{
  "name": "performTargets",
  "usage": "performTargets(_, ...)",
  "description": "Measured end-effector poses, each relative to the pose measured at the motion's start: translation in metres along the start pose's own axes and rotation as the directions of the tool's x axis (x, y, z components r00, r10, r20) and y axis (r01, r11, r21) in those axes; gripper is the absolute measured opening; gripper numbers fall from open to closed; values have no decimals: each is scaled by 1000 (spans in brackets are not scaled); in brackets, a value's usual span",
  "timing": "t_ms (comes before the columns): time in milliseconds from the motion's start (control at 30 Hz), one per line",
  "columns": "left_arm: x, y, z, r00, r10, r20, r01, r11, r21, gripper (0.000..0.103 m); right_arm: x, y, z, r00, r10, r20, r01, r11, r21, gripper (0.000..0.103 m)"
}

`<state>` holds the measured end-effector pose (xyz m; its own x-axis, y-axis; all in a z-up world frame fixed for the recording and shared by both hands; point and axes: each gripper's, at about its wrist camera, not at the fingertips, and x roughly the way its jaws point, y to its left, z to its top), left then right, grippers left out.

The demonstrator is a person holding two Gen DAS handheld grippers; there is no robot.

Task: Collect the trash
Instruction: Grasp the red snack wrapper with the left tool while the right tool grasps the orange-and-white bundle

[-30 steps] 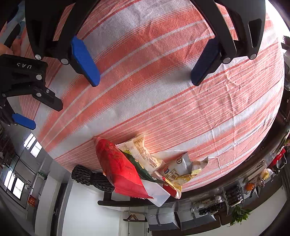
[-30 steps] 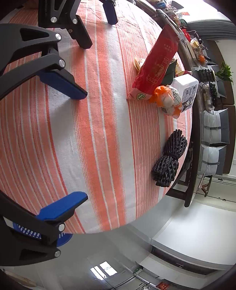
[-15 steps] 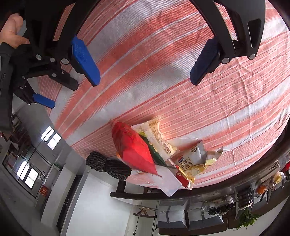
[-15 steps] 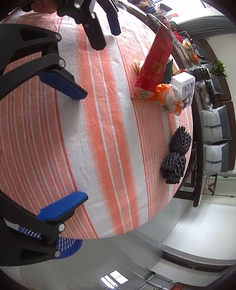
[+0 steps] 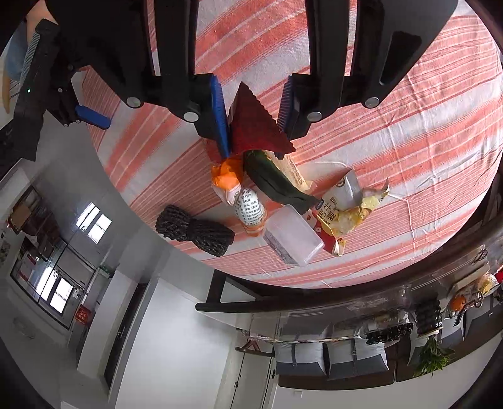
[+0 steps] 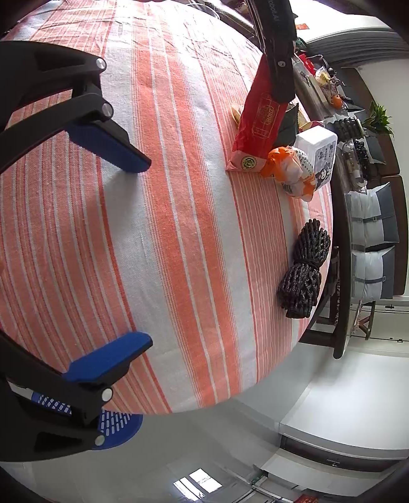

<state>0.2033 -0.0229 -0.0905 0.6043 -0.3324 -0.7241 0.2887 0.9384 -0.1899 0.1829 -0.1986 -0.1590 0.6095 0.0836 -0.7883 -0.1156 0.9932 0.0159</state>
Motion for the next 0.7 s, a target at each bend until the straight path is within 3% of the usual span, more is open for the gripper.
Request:
performTargets(200, -33, -9, -66, 996, -38, -86, 46, 995, 93, 33, 0, 0, 0, 1000, 1, 0, -1, 1000, -1, 98)
performTargets(267, -37, -12, -81, 992, -26, -120, 44, 988, 148, 50, 0, 0, 0, 1000, 1, 0, -1, 1000, -1, 98)
performTargets(333, -43, -12, -83, 995, -17, -102, 36, 981, 188, 72, 0, 0, 0, 1000, 0, 1, 0, 1000, -1, 98)
performTargets(467, -39, -14, -62, 996, -44, -81, 61, 974, 218, 83, 0, -2, -1, 1000, -4, 3, 4, 1000, 1, 98)
performTargets(600, 3, -21, -48, 991, 6, -134, 29, 964, 264, 83, 0, -3, 0, 1000, 2, 4, -2, 1000, 7, 98)
performTargets(700, 28, -26, -47, 983, 38, -181, 17, 956, 292, 69, -2, -8, -1, 999, 29, 19, -30, 999, 27, 98)
